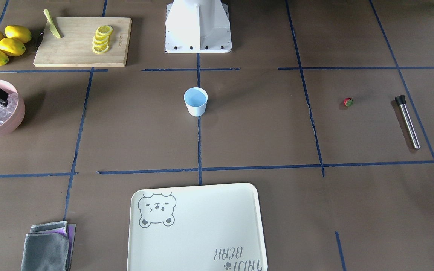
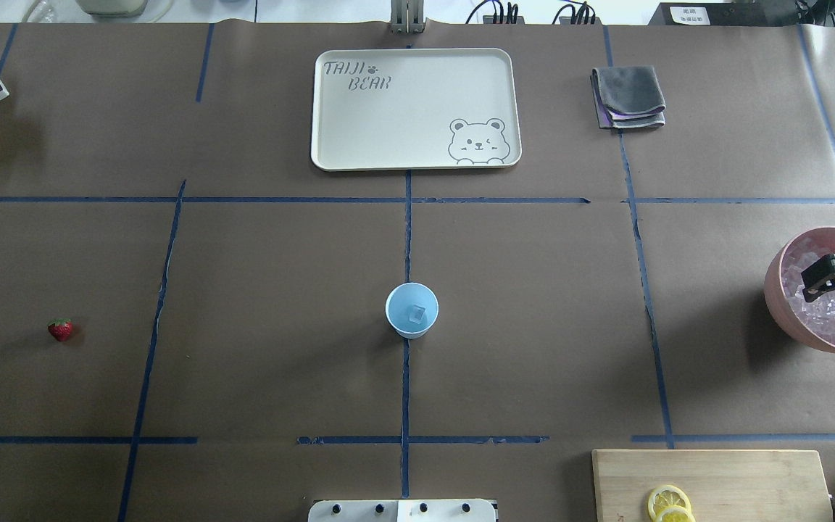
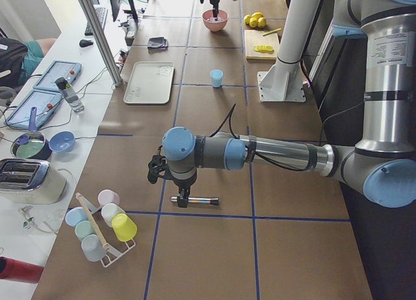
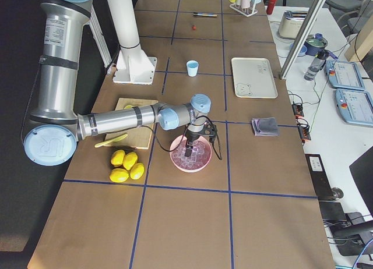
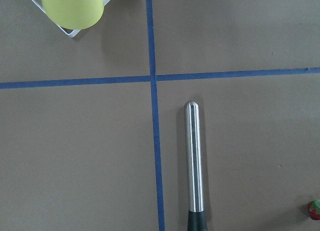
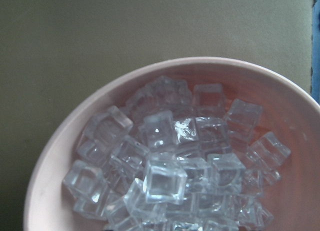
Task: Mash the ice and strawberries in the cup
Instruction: 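Lower the right gripper into the bowl and grasp another ice cube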
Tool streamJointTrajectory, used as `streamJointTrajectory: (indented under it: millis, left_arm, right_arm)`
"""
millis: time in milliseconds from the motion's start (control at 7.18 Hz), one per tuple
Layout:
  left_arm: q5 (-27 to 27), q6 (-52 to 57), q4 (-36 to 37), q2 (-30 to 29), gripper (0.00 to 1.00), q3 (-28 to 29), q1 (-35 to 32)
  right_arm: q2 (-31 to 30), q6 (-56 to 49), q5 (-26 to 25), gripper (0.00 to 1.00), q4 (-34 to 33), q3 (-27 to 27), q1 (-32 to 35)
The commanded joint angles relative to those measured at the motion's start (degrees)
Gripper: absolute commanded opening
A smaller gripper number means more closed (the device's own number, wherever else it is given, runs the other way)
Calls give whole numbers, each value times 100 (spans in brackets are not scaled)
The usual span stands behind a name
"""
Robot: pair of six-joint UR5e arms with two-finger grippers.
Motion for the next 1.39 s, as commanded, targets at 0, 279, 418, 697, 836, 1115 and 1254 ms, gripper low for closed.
streamJointTrajectory:
  millis: [0,279,418,697,836,1115,1254]
  left_arm:
    - [0,-2,0,0,100,-17,0]
    - [0,-2,0,0,100,-17,0]
    - [0,-2,0,-9,100,-17,0]
    - [0,-2,0,-9,100,-17,0]
    - [0,-2,0,-9,100,-17,0]
    - [0,-2,0,-9,100,-52,0]
    - [0,-2,0,-9,100,-69,0]
  right_arm:
    - [0,-13,1,78,-6,-2,-83]
    - [-17,-21,-7,66,-6,-10,-92]
    - [-17,-21,-8,63,-6,-11,-92]
    - [-26,-21,-8,61,-14,-19,-91]
    - [-26,-21,-8,61,-6,-37,-83]
    - [-26,-21,-8,52,-6,-54,-83]
    - [-26,-21,-42,31,-6,-55,-83]
